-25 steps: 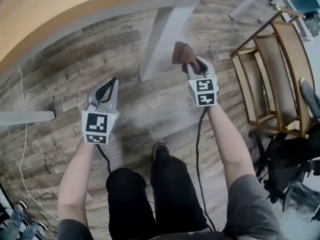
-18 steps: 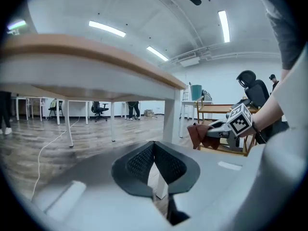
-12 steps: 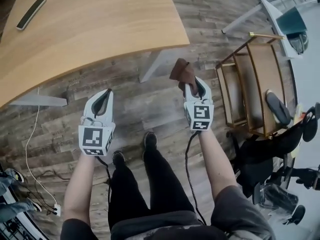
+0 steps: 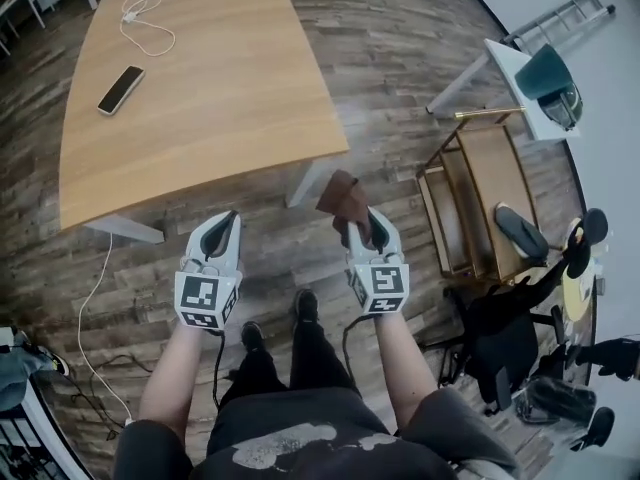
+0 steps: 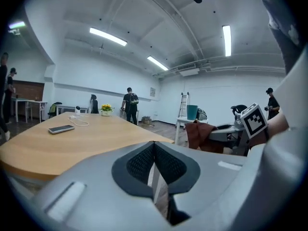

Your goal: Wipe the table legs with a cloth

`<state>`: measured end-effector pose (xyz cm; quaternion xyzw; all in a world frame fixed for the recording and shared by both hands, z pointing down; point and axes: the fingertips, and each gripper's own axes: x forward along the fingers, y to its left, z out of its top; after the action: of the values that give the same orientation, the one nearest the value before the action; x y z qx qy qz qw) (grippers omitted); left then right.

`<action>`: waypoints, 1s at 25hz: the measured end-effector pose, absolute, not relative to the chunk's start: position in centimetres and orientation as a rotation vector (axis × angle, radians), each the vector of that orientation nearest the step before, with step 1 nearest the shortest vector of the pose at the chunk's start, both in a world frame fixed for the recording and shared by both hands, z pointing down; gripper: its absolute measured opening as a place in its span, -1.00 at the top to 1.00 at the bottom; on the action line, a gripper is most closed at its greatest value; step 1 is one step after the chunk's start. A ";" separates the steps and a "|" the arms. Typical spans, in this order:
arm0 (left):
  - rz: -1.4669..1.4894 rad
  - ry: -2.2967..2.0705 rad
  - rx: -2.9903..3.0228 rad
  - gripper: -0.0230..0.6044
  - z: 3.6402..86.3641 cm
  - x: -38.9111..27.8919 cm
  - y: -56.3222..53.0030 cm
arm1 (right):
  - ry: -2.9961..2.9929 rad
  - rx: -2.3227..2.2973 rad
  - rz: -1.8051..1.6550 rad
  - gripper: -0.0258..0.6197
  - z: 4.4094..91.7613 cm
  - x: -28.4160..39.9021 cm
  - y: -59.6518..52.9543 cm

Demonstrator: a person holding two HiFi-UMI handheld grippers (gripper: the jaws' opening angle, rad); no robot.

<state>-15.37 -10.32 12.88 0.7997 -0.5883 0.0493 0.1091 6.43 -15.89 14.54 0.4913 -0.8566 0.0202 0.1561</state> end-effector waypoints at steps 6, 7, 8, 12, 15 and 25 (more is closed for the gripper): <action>0.086 -1.668 2.342 0.87 10.4 -14.9 -7.1 | -2.478 1.437 0.096 0.66 9.8 5.8 -11.7; 0.090 -1.663 2.347 0.87 10.2 -15.0 -6.6 | -2.481 1.442 0.102 0.66 9.4 5.4 -11.0; 0.096 -1.650 2.357 0.87 10.0 -14.9 -6.1 | -2.475 1.452 0.112 0.66 9.1 5.2 -10.1; 0.111 -1.546 2.409 0.87 10.1 -12.9 -4.2 | -2.427 1.489 0.171 0.66 9.2 5.9 -6.1; 0.128 -1.506 2.436 0.87 10.1 -11.7 -2.3 | -2.396 1.502 0.243 0.66 10.4 6.8 -4.1; 0.110 -1.665 2.330 0.87 9.0 -11.3 5.3 | -2.506 1.494 0.298 0.66 8.8 8.6 0.2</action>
<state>-11.31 5.32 9.02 0.8053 -0.5754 0.0382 0.1376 8.55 0.16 8.85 0.5065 -0.8499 0.1010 0.1043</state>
